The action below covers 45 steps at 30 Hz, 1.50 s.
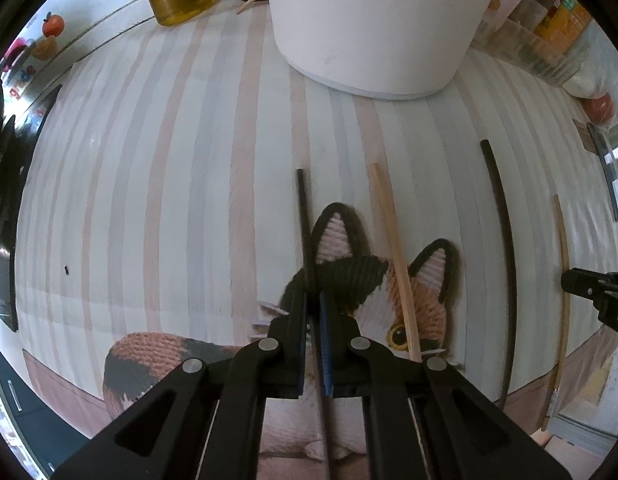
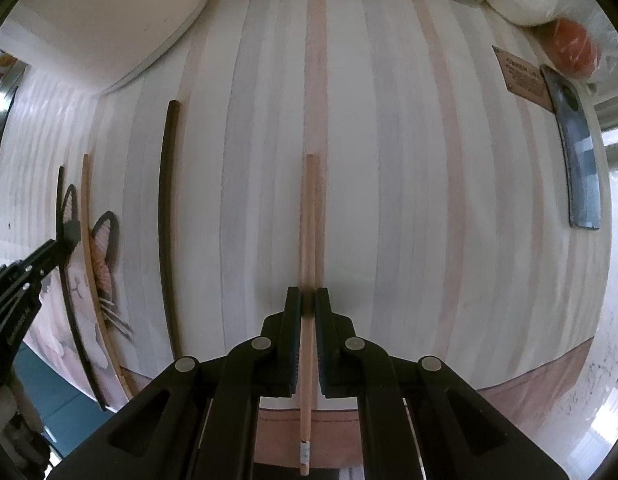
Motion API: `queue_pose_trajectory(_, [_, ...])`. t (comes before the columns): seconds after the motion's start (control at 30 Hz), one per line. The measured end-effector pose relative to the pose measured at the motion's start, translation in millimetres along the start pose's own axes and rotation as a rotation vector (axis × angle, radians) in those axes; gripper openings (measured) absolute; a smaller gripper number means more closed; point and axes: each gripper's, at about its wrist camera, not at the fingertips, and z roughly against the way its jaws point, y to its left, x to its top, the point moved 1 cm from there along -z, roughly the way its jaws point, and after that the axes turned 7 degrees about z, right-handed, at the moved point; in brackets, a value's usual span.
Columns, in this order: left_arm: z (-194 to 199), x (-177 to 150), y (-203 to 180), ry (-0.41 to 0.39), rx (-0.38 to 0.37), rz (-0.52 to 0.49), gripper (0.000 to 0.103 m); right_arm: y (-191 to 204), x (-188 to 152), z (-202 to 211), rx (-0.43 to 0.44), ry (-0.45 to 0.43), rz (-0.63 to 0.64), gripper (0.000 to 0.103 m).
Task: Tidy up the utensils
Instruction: 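Grasp a dark chopstick with the left tool while the right tool holds its light chopstick, then lift the dark and light chopsticks with both tools up over the wooden holder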
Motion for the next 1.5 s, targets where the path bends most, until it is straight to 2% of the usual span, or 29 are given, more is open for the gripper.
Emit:
queue_pose_trajectory(0.2, [34.1,8.2,-6.6,-0.079,-0.037,-0.024,0.003,-0.6,-12.3,10.0,0.061,-0.101,-0.055,0.006])
queue_pose_trajectory(0.63, [113.3,25.4,2.3,-0.260,-0.122,-0.013,0.003,16.1,-18.7,89.8,0.113,-0.384,-0.045,0.006])
queue_pose_trajectory(0.97, [172.6,45.3,9.9,-0.397,-0.176,0.014,0.003,22.2,-7.7,153.6,0.136,-0.573,-0.041,0.006])
queue_pose_trajectory(1.27, [216.5,64.5,15.1,-0.515,-0.207,0.033,0.003,36.8,12.3,208.2,0.149,-0.703,-0.010,0.006])
queue_pose_trajectory(1.5, [246.7,65.9,21.6,-0.573,-0.224,0.044,0.003,49.8,19.8,243.4,0.168,-0.773,0.026,0.006])
